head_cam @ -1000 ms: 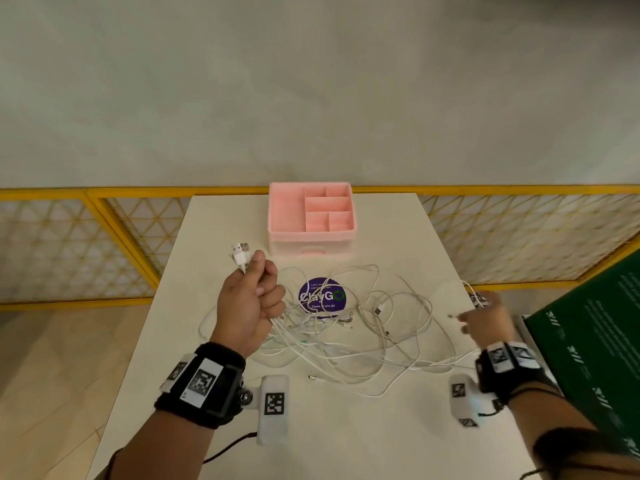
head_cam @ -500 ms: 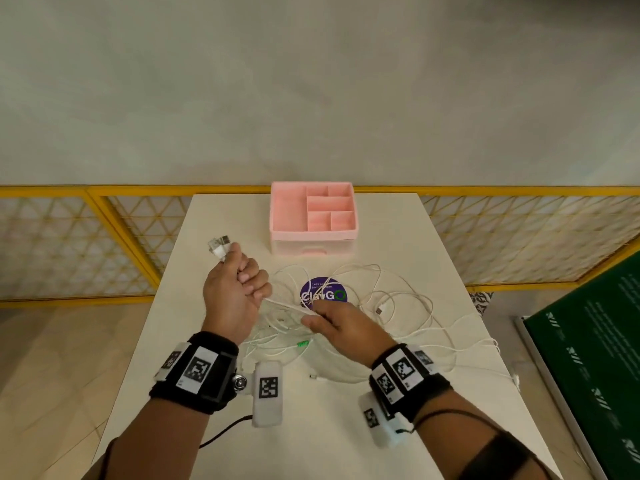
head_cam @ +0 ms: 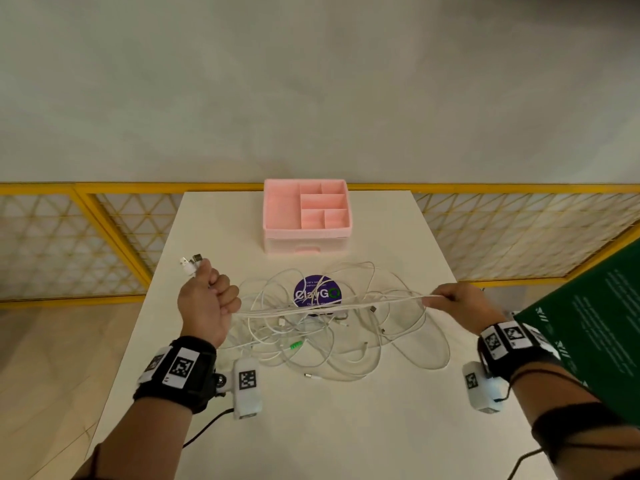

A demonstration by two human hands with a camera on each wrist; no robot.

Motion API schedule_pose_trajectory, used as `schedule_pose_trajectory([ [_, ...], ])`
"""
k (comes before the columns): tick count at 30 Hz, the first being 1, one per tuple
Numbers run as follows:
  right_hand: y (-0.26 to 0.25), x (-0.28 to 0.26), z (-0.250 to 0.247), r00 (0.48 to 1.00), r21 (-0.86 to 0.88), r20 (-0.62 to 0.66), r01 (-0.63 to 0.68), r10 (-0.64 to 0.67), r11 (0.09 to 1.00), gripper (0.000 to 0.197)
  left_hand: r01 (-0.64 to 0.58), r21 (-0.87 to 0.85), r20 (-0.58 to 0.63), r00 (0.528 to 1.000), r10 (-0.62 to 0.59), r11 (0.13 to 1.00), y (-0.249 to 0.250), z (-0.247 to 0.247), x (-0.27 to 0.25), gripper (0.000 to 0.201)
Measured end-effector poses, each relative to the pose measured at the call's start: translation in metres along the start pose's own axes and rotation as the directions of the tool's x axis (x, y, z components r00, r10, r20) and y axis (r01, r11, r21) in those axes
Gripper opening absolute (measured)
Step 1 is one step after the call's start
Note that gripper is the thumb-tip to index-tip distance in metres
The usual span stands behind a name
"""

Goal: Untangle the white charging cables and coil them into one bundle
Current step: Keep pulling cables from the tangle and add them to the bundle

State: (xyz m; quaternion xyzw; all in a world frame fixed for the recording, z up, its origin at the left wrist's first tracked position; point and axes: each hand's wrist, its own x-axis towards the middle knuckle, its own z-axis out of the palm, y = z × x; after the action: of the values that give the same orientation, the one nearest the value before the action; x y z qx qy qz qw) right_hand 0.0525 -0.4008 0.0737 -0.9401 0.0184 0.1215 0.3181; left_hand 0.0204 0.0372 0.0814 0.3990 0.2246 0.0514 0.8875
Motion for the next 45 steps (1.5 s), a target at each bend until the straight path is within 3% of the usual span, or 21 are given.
schedule_pose_trajectory([
  [2, 0.015, 0.001, -0.011, 0.985, -0.079, -0.154, -0.088, 0.076, 0.993, 0.03, 0.006, 0.016, -0.008, 1.0, -0.006, 1.0, -0.003, -0.001, 0.001, 0.045],
  [4, 0.023, 0.001, -0.012, 0.947, -0.218, -0.314, -0.135, 0.062, 0.967, 0.032, -0.014, 0.054, -0.029, 0.999, 0.016, 0.998, -0.006, 0.0, 0.001, 0.044],
  [6, 0.029, -0.004, -0.004, 0.927, -0.303, -0.368, -0.2, 0.079, 0.932, 0.039, -0.043, 0.073, -0.063, 0.997, 0.048, 0.996, -0.007, 0.002, 0.002, 0.043],
  [9, 0.057, -0.014, 0.027, 0.921, -0.366, -0.266, -0.369, 0.284, 0.854, 0.063, -0.039, 0.039, -0.092, 0.995, 0.042, 0.998, -0.004, 0.0, 0.002, 0.045],
  [12, 0.092, -0.021, 0.066, 0.888, -0.36, -0.183, -0.46, 0.422, 0.812, 0.079, -0.015, 0.049, -0.078, 0.997, 0.019, 0.999, -0.007, -0.001, -0.001, 0.047],
  [17, 0.103, -0.026, 0.089, 0.853, -0.43, -0.018, -0.477, 0.521, 0.766, 0.052, -0.01, 0.072, -0.056, 0.998, 0.014, 0.997, -0.02, 0.003, -0.009, 0.048],
  [19, 0.081, -0.022, 0.087, 0.871, -0.486, 0.16, -0.34, 0.465, 0.805, 0.044, -0.012, 0.083, -0.051, 0.999, 0.016, 0.996, -0.023, 0.007, -0.012, 0.049],
  [22, 0.021, -0.018, 0.093, 0.885, -0.475, 0.368, -0.084, 0.284, 0.876, 0.067, -0.012, 0.087, -0.045, 0.999, 0.016, 0.996, -0.028, 0.015, -0.016, 0.049],
  [24, -0.027, -0.021, 0.103, 0.907, -0.391, 0.397, 0.029, 0.141, 0.92, 0.076, -0.01, 0.087, -0.034, 0.999, 0.013, 0.996, -0.033, 0.022, -0.02, 0.048],
  [26, -0.078, -0.029, 0.113, 0.923, -0.387, 0.386, 0.164, -0.002, 0.907, 0.085, -0.004, 0.079, -0.014, 1.0, 0.005, 0.997, -0.036, 0.028, -0.023, 0.047],
  [28, -0.132, -0.041, 0.122, 0.901, -0.386, 0.392, 0.344, -0.185, 0.856, 0.094, -0.005, 0.071, 0.012, 1.0, 0.004, 0.997, -0.04, 0.033, -0.026, 0.047],
  [29, -0.151, -0.045, 0.13, 0.875, -0.3, 0.392, 0.413, -0.283, 0.86, 0.092, -0.004, 0.068, 0.025, 1.0, 0.003, 0.998, -0.041, 0.036, -0.029, 0.047],
  [31, -0.179, -0.051, 0.146, 0.827, 0.007, 0.379, 0.446, -0.415, 0.895, 0.061, -0.005, 0.053, 0.043, 0.999, 0.003, 0.999, -0.042, 0.041, -0.032, 0.046],
  [33, -0.19, -0.053, 0.159, 0.836, 0.218, 0.324, 0.39, -0.443, 0.895, 0.023, -0.011, 0.035, 0.049, 0.999, 0.009, 0.999, -0.039, 0.04, -0.031, 0.044],
  [34, -0.19, -0.052, 0.164, 0.853, 0.263, 0.3, 0.356, -0.427, 0.897, 0.019, -0.008, 0.037, 0.048, 0.999, 0.006, 0.999, -0.037, 0.038, -0.03, 0.042],
  [38, -0.184, -0.053, 0.171, 0.863, 0.192, 0.302, 0.362, -0.405, 0.912, 0.029, 0.024, 0.065, 0.04, 0.999, -0.027, 0.998, -0.036, 0.024, -0.027, 0.028],
  [43, -0.174, -0.053, 0.178, 0.836, 0.071, 0.305, 0.458, -0.457, 0.886, 0.038, 0.161, -0.128, 0.092, 0.984, -0.15, 0.979, -0.027, 0.011, -0.021, 0.064],
  [45, -0.17, -0.053, 0.181, 0.832, 0.061, 0.302, 0.47, -0.465, 0.881, 0.038, 0.191, -0.163, 0.088, 0.98, -0.178, 0.968, -0.025, 0.006, -0.018, 0.061],
])
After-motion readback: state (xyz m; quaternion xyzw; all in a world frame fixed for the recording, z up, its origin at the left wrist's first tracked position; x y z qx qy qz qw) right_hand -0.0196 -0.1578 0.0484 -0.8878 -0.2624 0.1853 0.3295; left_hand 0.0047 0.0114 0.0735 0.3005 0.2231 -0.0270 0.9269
